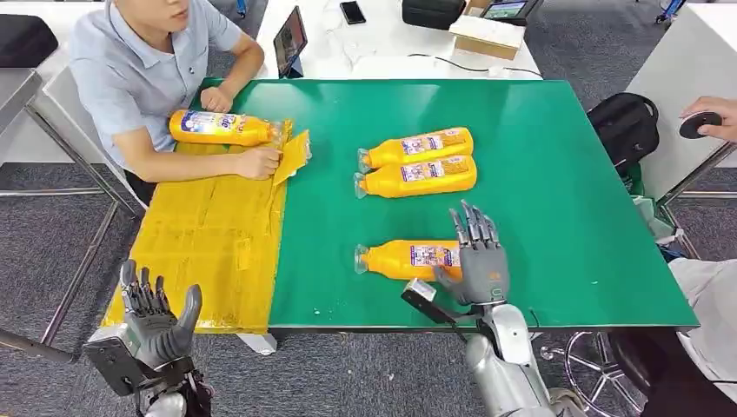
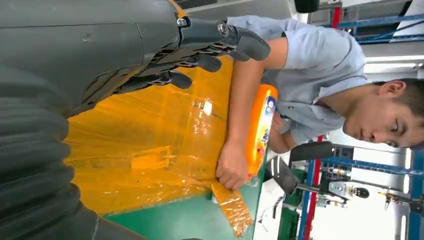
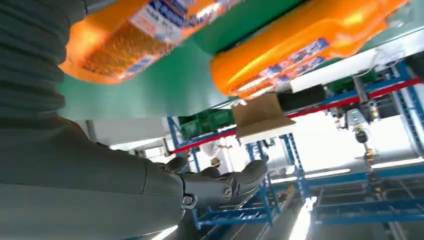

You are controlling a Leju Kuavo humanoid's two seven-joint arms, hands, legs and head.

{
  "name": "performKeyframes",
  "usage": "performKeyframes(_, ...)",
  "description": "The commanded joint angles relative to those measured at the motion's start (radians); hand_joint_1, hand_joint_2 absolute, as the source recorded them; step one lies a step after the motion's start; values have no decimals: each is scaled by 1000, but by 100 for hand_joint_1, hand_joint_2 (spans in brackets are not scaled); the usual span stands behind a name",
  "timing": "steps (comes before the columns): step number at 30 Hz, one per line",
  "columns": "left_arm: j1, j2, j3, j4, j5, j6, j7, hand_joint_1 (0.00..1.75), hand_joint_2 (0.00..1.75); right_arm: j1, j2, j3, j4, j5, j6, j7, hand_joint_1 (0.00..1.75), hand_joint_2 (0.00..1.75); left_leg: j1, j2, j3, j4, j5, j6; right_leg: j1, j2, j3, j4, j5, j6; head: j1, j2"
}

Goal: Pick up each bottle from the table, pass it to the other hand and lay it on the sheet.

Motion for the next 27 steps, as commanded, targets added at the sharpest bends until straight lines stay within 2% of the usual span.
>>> performKeyframes(1,-21,35,-29,55,-15,4,32,0,175,-118,-118,144,243,-53,-3,177,0,175,1,3,3,-1,0,-1,2,1,3,-2,1,-2,0,0)
performKeyframes(6,-20,44,-47,64,-55,23,61,0,175,-160,-144,178,367,-74,-3,214,0,175,0,1,3,-1,0,-1,1,0,3,-2,1,-1,0,0)
performKeyframes(7,-18,50,-55,67,-73,30,59,0,175,-184,-149,214,444,-145,1,188,0,175,1,1,4,-1,1,-1,2,0,5,-3,1,-2,0,0)
performKeyframes(12,-20,52,-66,53,-112,65,33,0,175,-193,-144,243,477,-206,2,139,0,175,1,1,9,-1,0,-1,1,-1,8,-2,1,-1,0,0)
performKeyframes(22,-65,70,-122,55,-156,163,-50,0,175,-213,-91,359,425,-536,15,-170,0,175,2,4,8,-1,3,-1,2,0,6,-2,5,-4,0,0)
performKeyframes(27,-70,74,-136,46,-156,187,-54,0,175,-217,-89,414,413,-577,2,-194,0,175,0,5,6,0,4,0,1,2,4,-1,5,-2,0,0)
